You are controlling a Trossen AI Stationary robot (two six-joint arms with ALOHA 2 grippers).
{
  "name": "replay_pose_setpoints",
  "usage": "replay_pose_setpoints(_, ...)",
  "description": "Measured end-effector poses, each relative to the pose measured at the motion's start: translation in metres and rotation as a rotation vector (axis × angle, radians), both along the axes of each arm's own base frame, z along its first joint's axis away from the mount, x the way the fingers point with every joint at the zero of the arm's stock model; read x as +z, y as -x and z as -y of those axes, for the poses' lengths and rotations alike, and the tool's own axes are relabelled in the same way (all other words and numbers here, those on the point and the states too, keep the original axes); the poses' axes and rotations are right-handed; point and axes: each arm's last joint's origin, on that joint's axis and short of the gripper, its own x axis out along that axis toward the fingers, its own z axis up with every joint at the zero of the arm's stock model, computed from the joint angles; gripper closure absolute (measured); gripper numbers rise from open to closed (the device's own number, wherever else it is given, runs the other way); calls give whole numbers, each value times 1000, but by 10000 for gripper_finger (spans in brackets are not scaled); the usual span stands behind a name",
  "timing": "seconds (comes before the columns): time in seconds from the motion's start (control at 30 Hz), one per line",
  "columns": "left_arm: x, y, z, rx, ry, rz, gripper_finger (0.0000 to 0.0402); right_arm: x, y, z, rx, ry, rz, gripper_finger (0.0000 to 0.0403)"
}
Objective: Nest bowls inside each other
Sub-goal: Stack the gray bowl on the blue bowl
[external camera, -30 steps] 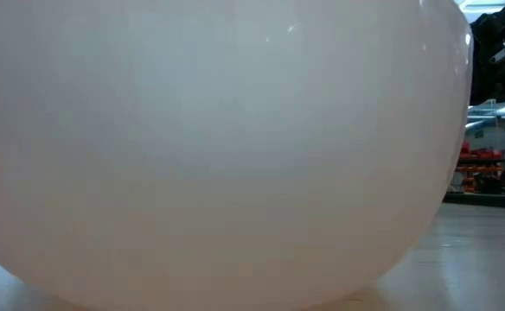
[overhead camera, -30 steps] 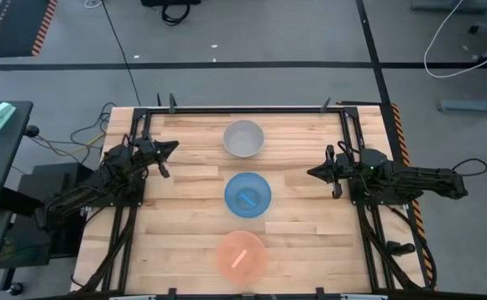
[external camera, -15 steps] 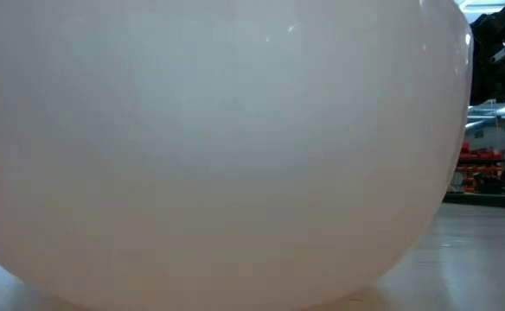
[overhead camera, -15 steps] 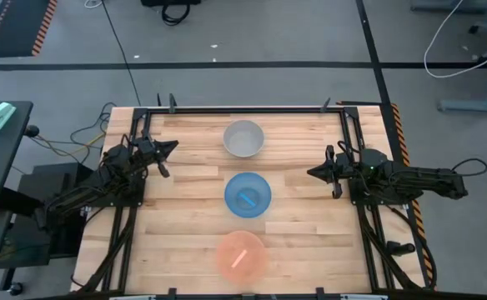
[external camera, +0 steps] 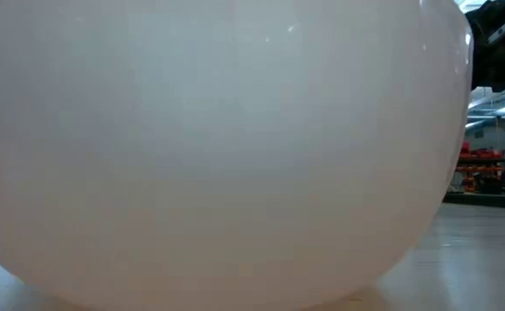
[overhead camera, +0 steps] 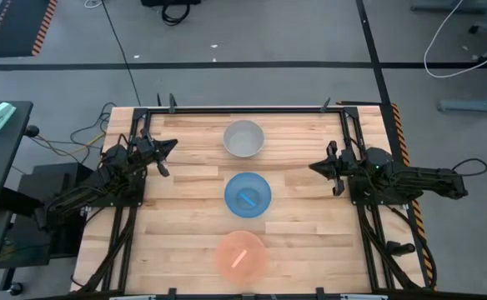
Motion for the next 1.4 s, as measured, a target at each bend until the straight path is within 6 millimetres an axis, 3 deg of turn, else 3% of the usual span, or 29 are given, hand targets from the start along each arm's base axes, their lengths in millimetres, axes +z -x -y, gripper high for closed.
replay_pose_setpoints(0.23,0,0,0,-3,26,15,383,8,3,5,-200,87,-12,379)
replay_pose_setpoints(0.47,0,0,0,-3,26,15,364,28,9,10,-398,154,15,332)
replay_pose_setpoints(0.8,0,0,0,-2,24,18,365,63,4,16,-545,11,39,267)
replay_pose_setpoints(1.07,5,1,0,-2,-1,58,374,101,-31,41,-676,-107,-103,272)
replay_pose_setpoints(1.23,5,1,0,-2,0,56,366,124,-62,70,-737,-153,-288,275)
replay_pose_setpoints(1.4,4,0,0,-2,1,54,363,140,-96,105,-677,-248,-443,275)
